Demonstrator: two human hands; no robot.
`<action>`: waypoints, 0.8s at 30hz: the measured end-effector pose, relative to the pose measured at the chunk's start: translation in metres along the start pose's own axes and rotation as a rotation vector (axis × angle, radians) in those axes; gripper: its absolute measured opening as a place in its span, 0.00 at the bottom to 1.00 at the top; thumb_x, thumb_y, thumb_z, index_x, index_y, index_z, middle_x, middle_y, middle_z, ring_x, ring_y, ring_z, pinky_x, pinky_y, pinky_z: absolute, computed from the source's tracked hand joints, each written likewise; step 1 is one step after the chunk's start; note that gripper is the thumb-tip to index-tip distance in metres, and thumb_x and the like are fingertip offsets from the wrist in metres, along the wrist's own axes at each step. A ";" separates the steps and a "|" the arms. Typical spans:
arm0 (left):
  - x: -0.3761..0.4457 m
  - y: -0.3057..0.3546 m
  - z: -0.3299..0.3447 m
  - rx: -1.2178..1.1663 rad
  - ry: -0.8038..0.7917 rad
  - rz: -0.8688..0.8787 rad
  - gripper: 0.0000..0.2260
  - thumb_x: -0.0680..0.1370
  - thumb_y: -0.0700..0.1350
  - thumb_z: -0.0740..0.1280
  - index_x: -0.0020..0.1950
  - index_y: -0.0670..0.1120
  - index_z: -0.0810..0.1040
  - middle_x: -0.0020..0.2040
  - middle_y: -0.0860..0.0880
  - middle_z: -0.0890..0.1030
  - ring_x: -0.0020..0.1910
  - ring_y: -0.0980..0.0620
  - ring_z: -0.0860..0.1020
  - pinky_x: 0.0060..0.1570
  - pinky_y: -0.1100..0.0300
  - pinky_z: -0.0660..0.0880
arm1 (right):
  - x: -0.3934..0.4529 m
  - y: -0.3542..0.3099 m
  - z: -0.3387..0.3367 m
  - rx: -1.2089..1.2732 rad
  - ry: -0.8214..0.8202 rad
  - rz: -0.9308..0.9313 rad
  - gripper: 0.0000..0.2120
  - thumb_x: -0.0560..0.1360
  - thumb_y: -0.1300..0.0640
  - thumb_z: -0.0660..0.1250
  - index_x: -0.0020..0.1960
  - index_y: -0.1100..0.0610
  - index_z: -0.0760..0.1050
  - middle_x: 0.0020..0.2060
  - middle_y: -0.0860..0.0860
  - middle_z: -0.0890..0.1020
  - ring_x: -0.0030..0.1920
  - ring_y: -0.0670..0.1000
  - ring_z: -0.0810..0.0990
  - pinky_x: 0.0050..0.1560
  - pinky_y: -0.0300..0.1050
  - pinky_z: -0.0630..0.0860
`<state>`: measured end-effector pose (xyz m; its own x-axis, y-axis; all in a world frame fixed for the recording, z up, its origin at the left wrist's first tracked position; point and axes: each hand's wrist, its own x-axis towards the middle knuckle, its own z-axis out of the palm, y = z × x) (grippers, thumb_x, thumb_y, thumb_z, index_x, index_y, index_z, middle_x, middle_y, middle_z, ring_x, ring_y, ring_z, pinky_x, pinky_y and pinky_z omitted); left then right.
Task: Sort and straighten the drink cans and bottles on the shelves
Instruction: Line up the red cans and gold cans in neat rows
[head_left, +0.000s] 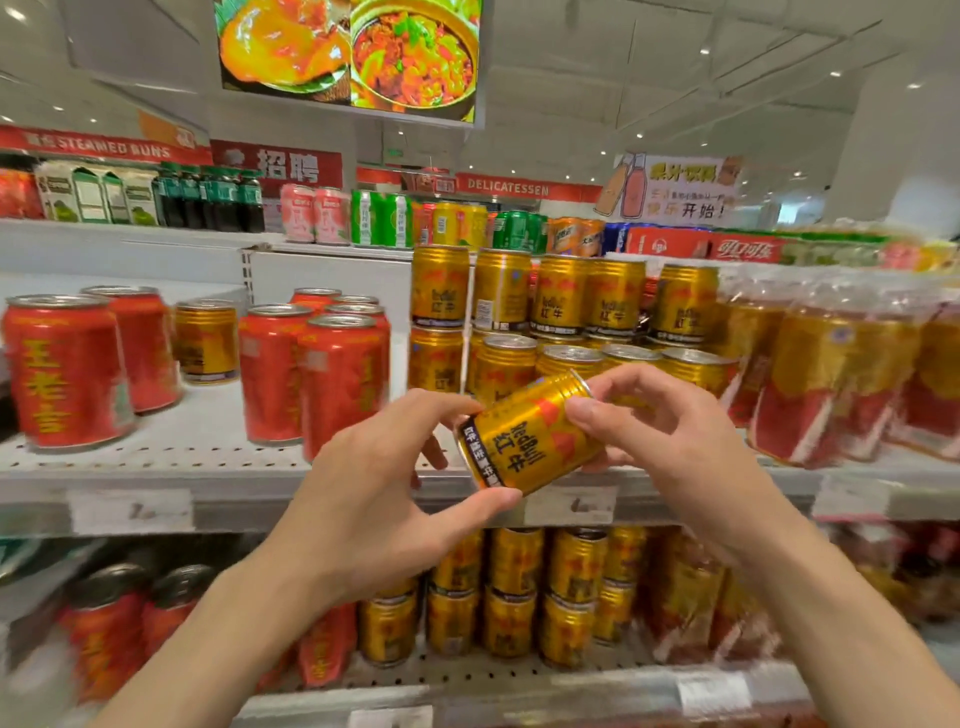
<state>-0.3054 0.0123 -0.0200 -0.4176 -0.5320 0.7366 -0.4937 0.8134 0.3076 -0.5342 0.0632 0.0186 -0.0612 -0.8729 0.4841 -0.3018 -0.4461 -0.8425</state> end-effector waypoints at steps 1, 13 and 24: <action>0.005 0.005 0.010 0.002 0.004 -0.009 0.27 0.70 0.67 0.71 0.64 0.57 0.74 0.55 0.62 0.78 0.47 0.58 0.80 0.39 0.59 0.79 | 0.002 0.003 -0.011 -0.014 0.002 -0.001 0.20 0.65 0.45 0.73 0.48 0.59 0.78 0.38 0.49 0.87 0.43 0.50 0.87 0.43 0.51 0.86; 0.033 0.023 0.043 0.124 0.002 -0.101 0.29 0.68 0.73 0.66 0.64 0.61 0.69 0.54 0.66 0.76 0.49 0.63 0.77 0.38 0.69 0.71 | 0.040 -0.002 -0.056 -0.343 -0.108 -0.104 0.11 0.72 0.43 0.74 0.49 0.46 0.78 0.51 0.43 0.84 0.51 0.42 0.82 0.48 0.42 0.78; 0.027 -0.009 0.044 0.156 -0.031 -0.337 0.32 0.70 0.69 0.69 0.69 0.57 0.67 0.55 0.62 0.77 0.55 0.60 0.77 0.53 0.61 0.75 | 0.094 0.004 -0.001 -0.727 -0.347 -0.346 0.15 0.75 0.39 0.70 0.55 0.48 0.77 0.56 0.42 0.80 0.59 0.45 0.77 0.59 0.47 0.77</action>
<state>-0.3455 -0.0196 -0.0297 -0.2337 -0.7729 0.5899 -0.7165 0.5470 0.4329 -0.5425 -0.0207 0.0615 0.4028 -0.7755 0.4861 -0.7888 -0.5635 -0.2455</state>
